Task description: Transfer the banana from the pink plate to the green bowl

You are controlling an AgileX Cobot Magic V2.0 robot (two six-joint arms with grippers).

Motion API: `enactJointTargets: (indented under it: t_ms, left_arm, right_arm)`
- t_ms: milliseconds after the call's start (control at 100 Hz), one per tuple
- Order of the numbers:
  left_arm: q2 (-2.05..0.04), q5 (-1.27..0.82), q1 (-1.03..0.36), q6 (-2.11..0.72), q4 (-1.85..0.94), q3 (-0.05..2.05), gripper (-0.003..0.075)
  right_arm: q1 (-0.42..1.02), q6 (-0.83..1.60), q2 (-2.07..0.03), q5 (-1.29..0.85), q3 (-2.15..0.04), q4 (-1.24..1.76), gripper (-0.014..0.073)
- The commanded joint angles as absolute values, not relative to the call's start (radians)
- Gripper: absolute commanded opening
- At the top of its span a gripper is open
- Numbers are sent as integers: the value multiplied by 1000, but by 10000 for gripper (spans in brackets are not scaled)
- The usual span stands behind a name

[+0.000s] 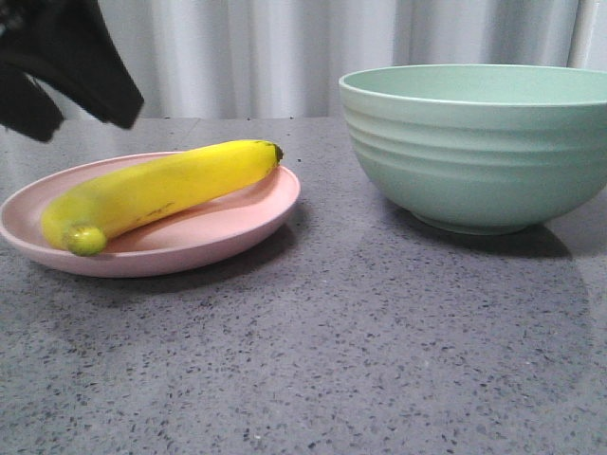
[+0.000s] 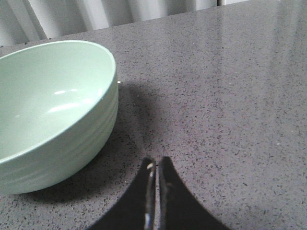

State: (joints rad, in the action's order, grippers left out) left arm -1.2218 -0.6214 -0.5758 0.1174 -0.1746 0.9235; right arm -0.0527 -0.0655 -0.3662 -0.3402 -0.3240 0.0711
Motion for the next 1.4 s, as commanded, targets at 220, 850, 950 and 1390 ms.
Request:
enactJointTargets:
  t_ms: [220, 850, 950, 1390]
  left_arm:
    - [-1308, -615, -584, 98, -235, 962, 460]
    - [-1361, -635, -584, 98, -234, 962, 5]
    - [-1361, -638, -584, 98, -234, 966, -19]
    - [-1340, -724, -584, 98, -142, 1161, -19]
  right_arm:
    - [-57, -59, -377, -239, -361, 63, -72]
    - [-55, -59, -377, -267, -363, 63, -72]
    - [-26, -59, -377, -286, -375, 43, -71]
    - [103, 23, -457, -511, -606, -19, -61]
